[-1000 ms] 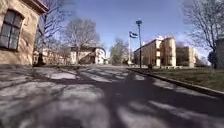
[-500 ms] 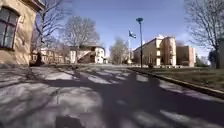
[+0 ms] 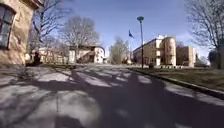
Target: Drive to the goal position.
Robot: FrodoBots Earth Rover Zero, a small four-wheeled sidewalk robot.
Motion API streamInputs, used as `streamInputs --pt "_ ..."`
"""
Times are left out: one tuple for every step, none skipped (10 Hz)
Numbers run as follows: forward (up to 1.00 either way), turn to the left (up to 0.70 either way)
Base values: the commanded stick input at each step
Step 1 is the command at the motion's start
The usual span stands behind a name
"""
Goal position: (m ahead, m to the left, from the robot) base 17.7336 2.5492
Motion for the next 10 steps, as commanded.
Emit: streamInputs --pt "0.85 0.00" --pt "0.85 0.00" --pt "0.85 0.00" --pt "0.85 0.00" --pt "0.85 0.00" --pt "0.85 0.00" --pt "0.85 0.00" --pt "0.85 0.08" --pt "0.85 0.34" --pt "0.85 0.34"
